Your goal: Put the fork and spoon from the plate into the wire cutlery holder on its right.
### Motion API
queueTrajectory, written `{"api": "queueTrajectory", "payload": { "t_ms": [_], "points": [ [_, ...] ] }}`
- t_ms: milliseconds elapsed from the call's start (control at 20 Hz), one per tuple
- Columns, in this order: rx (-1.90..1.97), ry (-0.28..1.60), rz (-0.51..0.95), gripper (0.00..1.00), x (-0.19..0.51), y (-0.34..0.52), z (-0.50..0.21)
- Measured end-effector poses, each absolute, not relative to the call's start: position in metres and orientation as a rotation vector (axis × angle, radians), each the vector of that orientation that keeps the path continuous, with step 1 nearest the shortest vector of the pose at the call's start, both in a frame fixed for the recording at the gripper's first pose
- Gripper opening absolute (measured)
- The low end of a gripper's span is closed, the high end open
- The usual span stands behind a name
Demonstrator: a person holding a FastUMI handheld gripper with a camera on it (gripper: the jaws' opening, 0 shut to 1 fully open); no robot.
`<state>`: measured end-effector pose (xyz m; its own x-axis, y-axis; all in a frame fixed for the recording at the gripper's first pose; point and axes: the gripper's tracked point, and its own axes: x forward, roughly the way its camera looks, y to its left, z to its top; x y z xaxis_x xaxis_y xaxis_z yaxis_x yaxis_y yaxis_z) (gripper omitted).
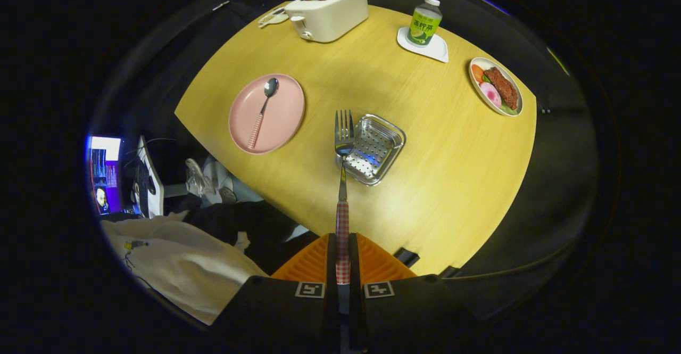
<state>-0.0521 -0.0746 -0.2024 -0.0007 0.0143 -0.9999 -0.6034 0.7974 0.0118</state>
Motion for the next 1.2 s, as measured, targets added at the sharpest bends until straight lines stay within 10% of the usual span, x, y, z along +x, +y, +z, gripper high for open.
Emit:
{"api": "queueTrajectory", "payload": {
  "t_ms": [900,1050,1200],
  "points": [
    [-0.503,1.838,0.467,0.14,0.009,-0.071,-0.260],
    [-0.450,1.786,0.471,0.62,0.016,-0.067,-0.254],
    [-0.379,1.698,0.487,0.84,0.021,-0.056,-0.241]
  ]
}}
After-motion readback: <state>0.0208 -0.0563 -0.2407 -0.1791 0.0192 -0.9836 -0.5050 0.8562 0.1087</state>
